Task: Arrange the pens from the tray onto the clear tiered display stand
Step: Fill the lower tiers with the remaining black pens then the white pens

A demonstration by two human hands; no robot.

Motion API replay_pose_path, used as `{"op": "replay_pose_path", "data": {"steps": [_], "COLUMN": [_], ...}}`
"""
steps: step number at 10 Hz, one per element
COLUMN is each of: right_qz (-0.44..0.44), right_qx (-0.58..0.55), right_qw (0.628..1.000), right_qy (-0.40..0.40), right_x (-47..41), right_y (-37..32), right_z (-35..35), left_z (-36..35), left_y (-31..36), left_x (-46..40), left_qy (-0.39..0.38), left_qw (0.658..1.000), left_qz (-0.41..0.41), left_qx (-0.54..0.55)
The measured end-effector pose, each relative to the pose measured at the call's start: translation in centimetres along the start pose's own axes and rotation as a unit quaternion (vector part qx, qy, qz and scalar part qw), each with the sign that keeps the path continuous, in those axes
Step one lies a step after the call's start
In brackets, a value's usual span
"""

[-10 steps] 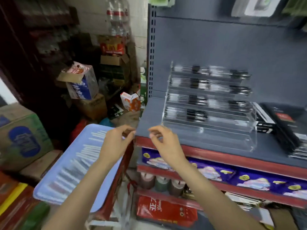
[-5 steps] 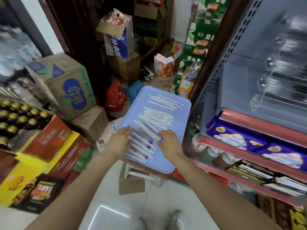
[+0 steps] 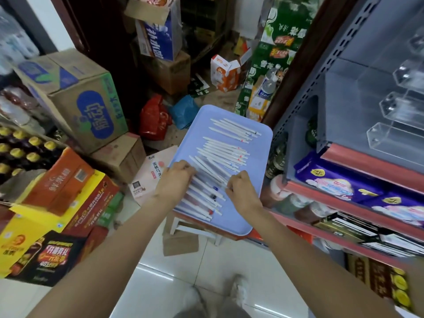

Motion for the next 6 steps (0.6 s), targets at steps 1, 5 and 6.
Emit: {"op": "replay_pose_path", "data": {"steps": [1,5,6], "right_qz": [-0.047,-0.107,-0.114], "right_qx": [-0.228,-0.432,-0.477], "right_qw": [0.972,0.893,0.869], "right_qy": [0.001,-0.072,-0.065], "right_x": [-0.5,-0.9,-1.0], "right_y": [0.6,3.4,3.7], "right_z": [0.1,1.4,2.5], "left_z": [0.5,2.4,4.0], "left_y": [-0.3,0.4,0.8], "left_x": [-1.6,-3.4,-2.3], "left_qy": [-0.025,-0.062,0.017], "left_qw": [0.999,0.995,0.995], "left_qz": [-0.007,-0.073,-0.020], "left_qx": [-0.019,-0.020,0.097]}}
Point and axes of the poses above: each hand's wrist, its own x-axis away from the middle knuckle, its own z-axis out of the back of the hand, y = z × x, the point moved 3 cm from there along -x, towards the middle knuckle, and after that the axes turned 12 degrees about -z, right-handed, at the moved point
